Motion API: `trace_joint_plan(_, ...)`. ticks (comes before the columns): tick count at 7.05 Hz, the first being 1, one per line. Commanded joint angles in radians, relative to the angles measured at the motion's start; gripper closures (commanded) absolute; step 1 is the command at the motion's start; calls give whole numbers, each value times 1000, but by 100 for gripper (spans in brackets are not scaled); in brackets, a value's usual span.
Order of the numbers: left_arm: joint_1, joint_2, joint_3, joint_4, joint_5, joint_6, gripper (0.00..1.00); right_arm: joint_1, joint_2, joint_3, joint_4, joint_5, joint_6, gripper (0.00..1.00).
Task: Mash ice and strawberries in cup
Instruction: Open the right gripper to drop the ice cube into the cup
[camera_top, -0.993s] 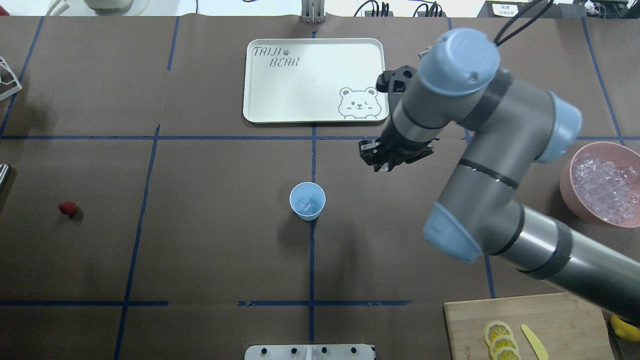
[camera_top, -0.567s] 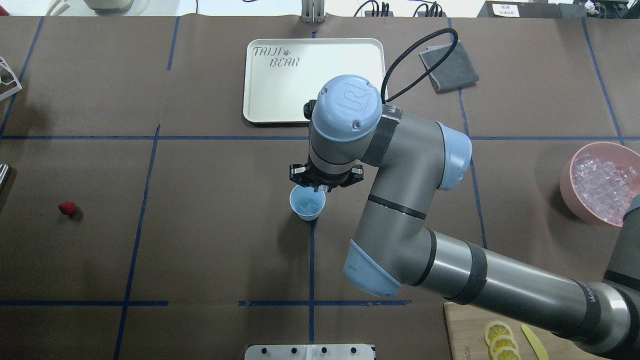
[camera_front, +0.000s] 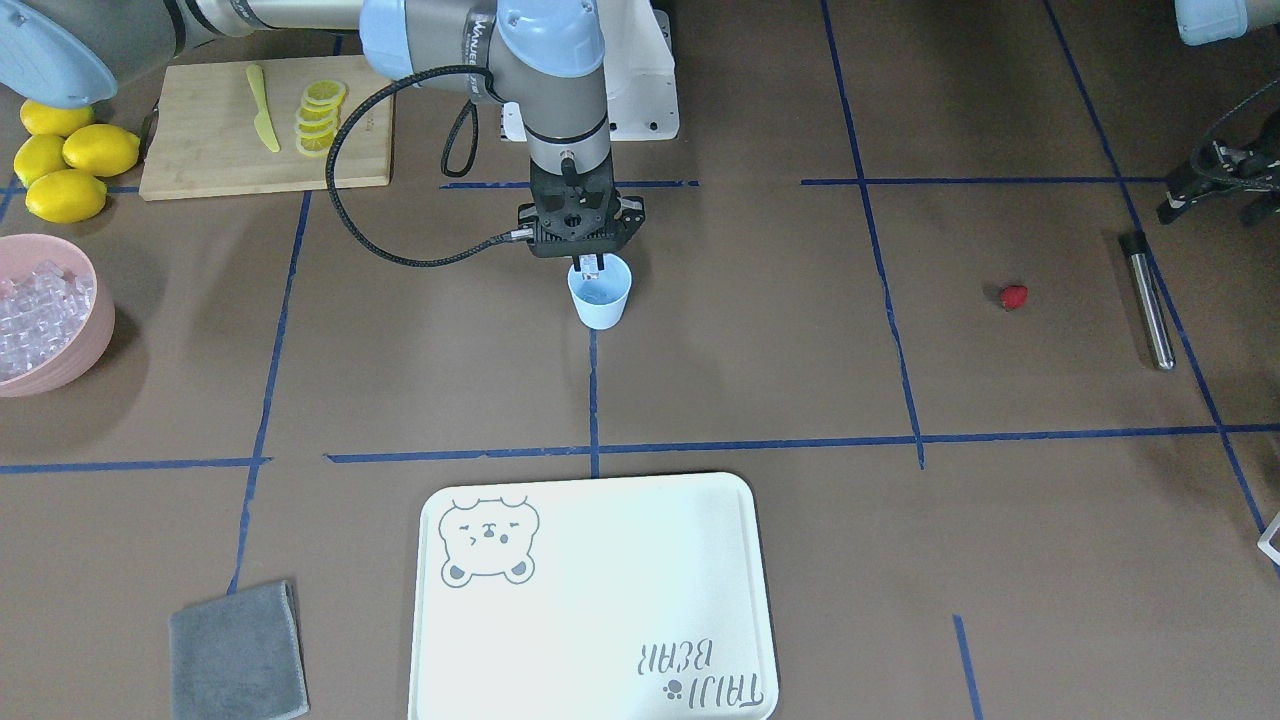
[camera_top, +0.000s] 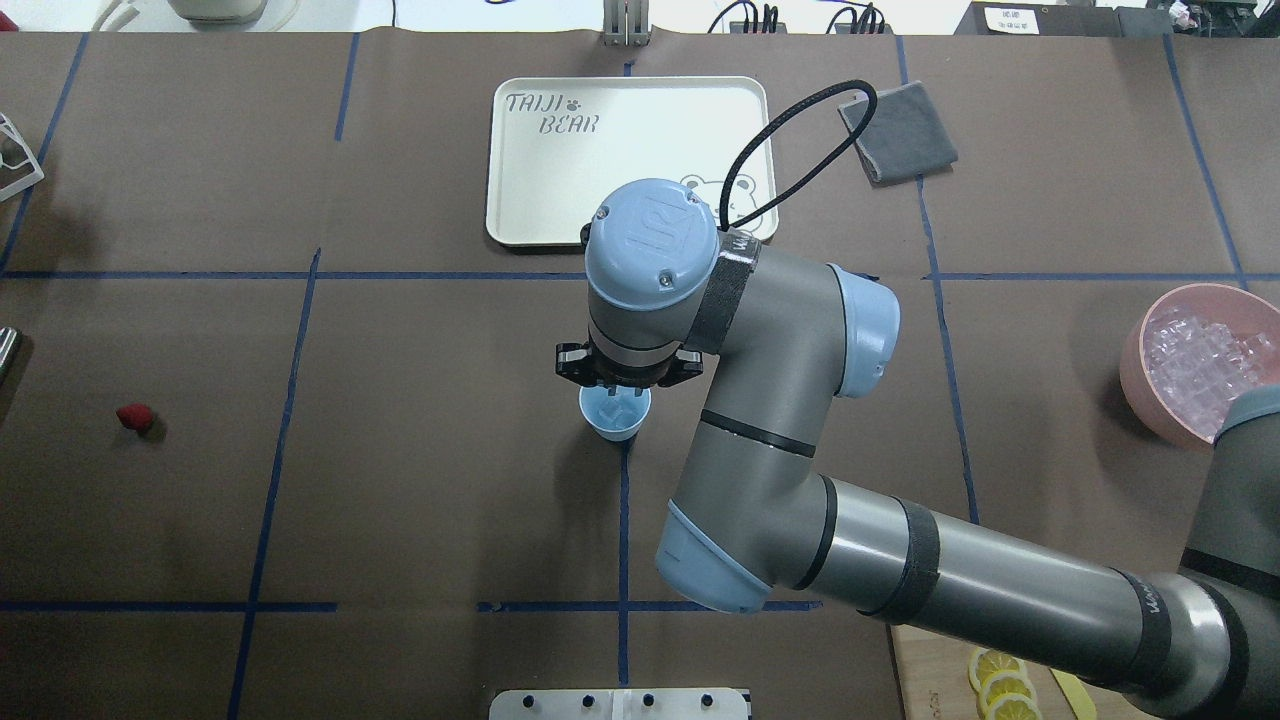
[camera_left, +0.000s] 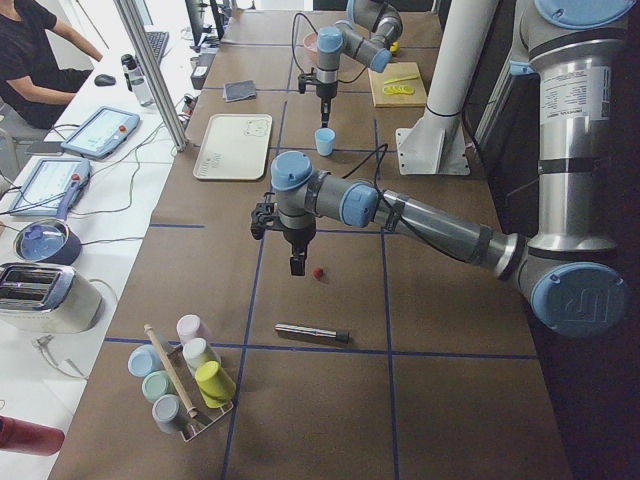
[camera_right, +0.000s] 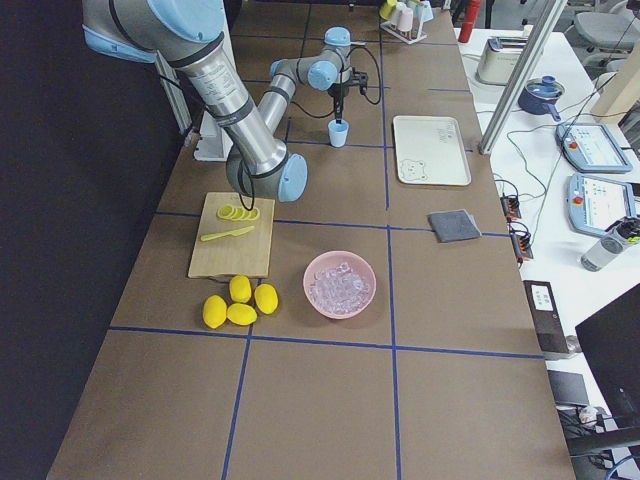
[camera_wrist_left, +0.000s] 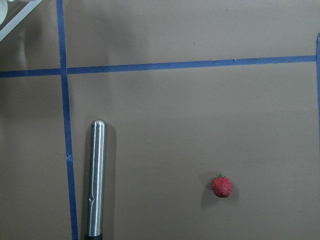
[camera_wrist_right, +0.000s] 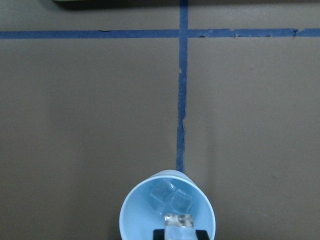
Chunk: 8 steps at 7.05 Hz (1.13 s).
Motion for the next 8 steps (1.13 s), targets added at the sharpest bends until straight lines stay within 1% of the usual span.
trace_joint_plan(1, 0, -1, -1, 0, 0, 0, 0, -2, 4, -9, 3, 0, 3, 97)
trace_joint_plan(2, 0, -1, -1, 0, 0, 0, 0, -2, 6, -9, 4, 0, 1, 95)
trace_joint_plan(3, 0, -2, -1, 0, 0, 0, 0, -2, 10, -10, 7, 0, 1, 82)
trace_joint_plan(4, 0, -2, -1, -1, 0, 0, 0, -2, 10, -10, 7, 0, 1, 58)
trace_joint_plan(6, 0, -5, -1, -1, 0, -2, 0, -2, 10, -9, 6, 1, 1, 28)
trace_joint_plan(7, 0, -5, -1, -1, 0, -2, 0, -2, 10, -9, 6, 1, 1, 22)
trace_joint_plan(8, 0, -5, -1, -1, 0, -2, 0, -2, 9, -9, 6, 0, -2, 9)
